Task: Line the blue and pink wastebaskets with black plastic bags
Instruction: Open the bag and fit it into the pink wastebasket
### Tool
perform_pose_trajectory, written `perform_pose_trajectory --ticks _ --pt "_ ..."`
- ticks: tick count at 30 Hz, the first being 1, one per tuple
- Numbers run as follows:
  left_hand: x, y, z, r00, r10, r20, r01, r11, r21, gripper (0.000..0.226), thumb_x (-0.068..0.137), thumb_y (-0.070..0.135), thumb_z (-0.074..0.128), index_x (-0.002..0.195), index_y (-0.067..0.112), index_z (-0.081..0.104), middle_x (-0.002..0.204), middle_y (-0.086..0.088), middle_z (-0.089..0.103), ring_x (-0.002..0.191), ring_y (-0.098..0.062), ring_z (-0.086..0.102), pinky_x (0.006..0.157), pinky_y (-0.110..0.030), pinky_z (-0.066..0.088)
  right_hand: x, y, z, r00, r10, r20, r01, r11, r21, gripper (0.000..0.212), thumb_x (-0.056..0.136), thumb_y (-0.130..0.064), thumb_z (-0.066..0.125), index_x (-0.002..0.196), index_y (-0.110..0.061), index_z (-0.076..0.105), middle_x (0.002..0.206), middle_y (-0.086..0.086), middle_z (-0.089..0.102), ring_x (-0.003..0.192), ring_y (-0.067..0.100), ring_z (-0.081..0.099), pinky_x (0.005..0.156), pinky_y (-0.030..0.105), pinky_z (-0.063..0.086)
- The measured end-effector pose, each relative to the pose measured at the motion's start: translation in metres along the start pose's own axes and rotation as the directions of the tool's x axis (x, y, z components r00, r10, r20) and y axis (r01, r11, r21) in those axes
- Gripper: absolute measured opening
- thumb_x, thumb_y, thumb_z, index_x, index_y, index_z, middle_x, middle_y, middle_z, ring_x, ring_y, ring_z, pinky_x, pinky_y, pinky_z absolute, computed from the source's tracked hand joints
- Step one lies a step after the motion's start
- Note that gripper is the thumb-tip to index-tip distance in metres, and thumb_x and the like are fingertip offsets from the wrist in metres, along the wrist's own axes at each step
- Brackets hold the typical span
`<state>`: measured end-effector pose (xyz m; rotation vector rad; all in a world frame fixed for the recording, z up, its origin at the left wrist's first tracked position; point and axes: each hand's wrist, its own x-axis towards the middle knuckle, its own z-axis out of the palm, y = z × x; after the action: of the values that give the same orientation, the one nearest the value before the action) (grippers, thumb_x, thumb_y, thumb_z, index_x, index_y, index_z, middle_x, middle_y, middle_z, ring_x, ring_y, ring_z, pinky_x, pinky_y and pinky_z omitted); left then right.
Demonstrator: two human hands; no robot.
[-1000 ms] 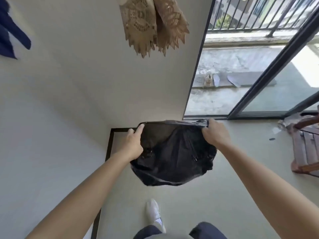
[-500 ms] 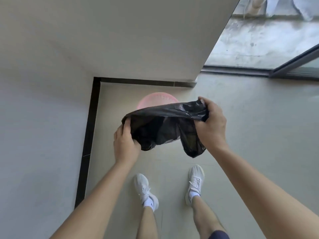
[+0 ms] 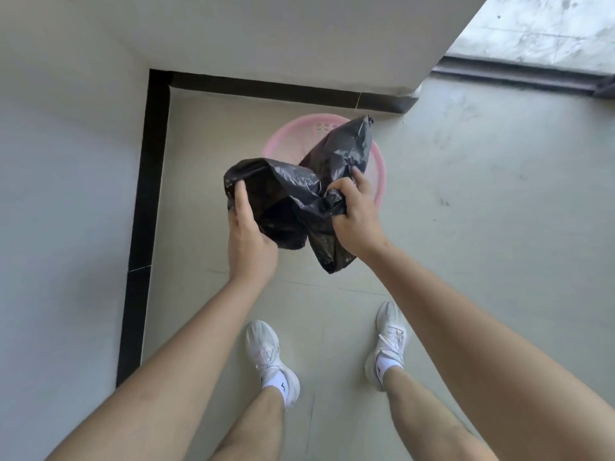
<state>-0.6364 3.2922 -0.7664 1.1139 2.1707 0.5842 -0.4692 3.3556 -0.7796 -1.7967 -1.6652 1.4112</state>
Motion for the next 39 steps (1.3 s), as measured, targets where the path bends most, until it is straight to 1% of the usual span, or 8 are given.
perform_pose_trajectory --ticks 4,11,18,23,28,33,37,39 --pt "0.022 -0.039 0.035 0.993 0.034 0.117 -0.032 0.999 -0.018 0.092 0.072 -0.015 0.036 0.152 0.028 0.016 0.151 -0.007 0.037 0.134 -0.025 0.04 0.098 -0.018 0.032 0.042 0.04 0.033 0.986 0.156 0.064 -0.152 0.987 -0.059 0.041 0.079 0.006 0.045 0.115 -0.012 0.052 0.125 0.006 0.045 0.116 0.021 0.041 0.082 0.014 0.022" --pt "0.079 -0.052 0.086 0.997 0.058 0.047 -0.05 0.987 -0.155 0.077 0.068 -0.011 0.033 0.138 0.022 0.039 0.117 0.0 0.056 0.103 -0.017 0.05 0.08 -0.006 0.029 0.114 0.086 0.041 0.961 0.237 0.14 -0.185 0.933 -0.309 0.042 0.082 -0.004 0.043 0.122 -0.014 0.045 0.111 0.006 0.04 0.094 0.025 0.042 0.076 0.031 0.033" --pt "0.143 -0.047 0.14 0.966 -0.048 0.253 0.086 0.986 -0.141 0.076 0.073 -0.005 0.033 0.135 0.04 0.035 0.118 0.001 0.054 0.098 -0.02 0.053 0.08 -0.031 0.045 0.163 0.11 0.043 0.896 0.318 0.309 -0.063 0.781 -0.622 0.033 0.093 -0.014 0.04 0.124 -0.001 0.046 0.107 0.018 0.052 0.088 0.031 0.052 0.062 0.036 0.04" --pt "0.179 -0.042 0.167 0.901 -0.164 0.402 0.23 0.966 -0.122 0.07 0.079 -0.008 0.033 0.14 0.027 0.038 0.11 0.0 0.046 0.095 -0.019 0.047 0.085 -0.039 0.047 0.187 0.113 0.044 0.907 0.248 0.339 0.042 0.749 -0.661 0.031 0.097 -0.023 0.04 0.101 -0.001 0.062 0.085 0.01 0.056 0.067 0.022 0.051 0.056 0.03 0.041" --pt "0.182 -0.039 0.159 0.912 0.11 0.394 -0.18 0.973 0.145 0.065 0.082 -0.002 0.036 0.138 0.027 0.045 0.139 -0.005 0.045 0.108 -0.03 0.054 0.077 -0.033 0.044 0.179 0.123 0.043 0.971 -0.175 0.162 0.23 0.507 -0.831 0.027 0.097 -0.034 0.055 0.091 -0.008 0.055 0.094 0.011 0.057 0.062 0.021 0.053 0.055 0.033 0.049" --pt "0.178 -0.038 0.124 0.779 0.625 0.041 -0.576 0.688 0.441 0.043 0.08 -0.005 0.046 0.107 0.019 0.069 0.109 -0.006 0.057 0.101 -0.025 0.051 0.074 -0.033 0.039 0.172 0.116 0.035 0.734 -0.653 0.189 0.471 0.288 -0.834 0.039 0.085 0.004 0.056 0.12 -0.007 0.041 0.089 0.008 0.045 0.047 0.011 0.029 0.038 0.028 0.021" --pt "0.185 -0.04 0.099 0.793 0.574 -0.204 -0.52 0.812 0.264 0.039 0.076 0.0 0.042 0.074 0.028 0.069 0.075 0.01 0.06 0.06 -0.005 0.049 0.056 -0.024 0.031 0.169 0.118 0.008 0.444 -0.739 0.506 0.62 -0.153 -0.769 0.027 0.086 0.004 0.054 0.111 -0.008 0.054 0.121 0.015 0.054 0.076 0.029 0.055 0.041 0.038 0.045" --pt "0.19 -0.044 0.089 0.84 0.466 -0.278 -0.451 0.885 0.119 0.035 0.077 0.005 0.042 0.072 0.027 0.069 0.057 0.012 0.058 0.046 -0.003 0.048 0.051 -0.023 0.032 0.168 0.118 -0.006 0.477 -0.753 0.453 0.601 -0.096 -0.794 0.032 0.086 0.003 0.053 0.113 -0.012 0.062 0.123 0.015 0.055 0.083 0.032 0.058 0.041 0.037 0.046"
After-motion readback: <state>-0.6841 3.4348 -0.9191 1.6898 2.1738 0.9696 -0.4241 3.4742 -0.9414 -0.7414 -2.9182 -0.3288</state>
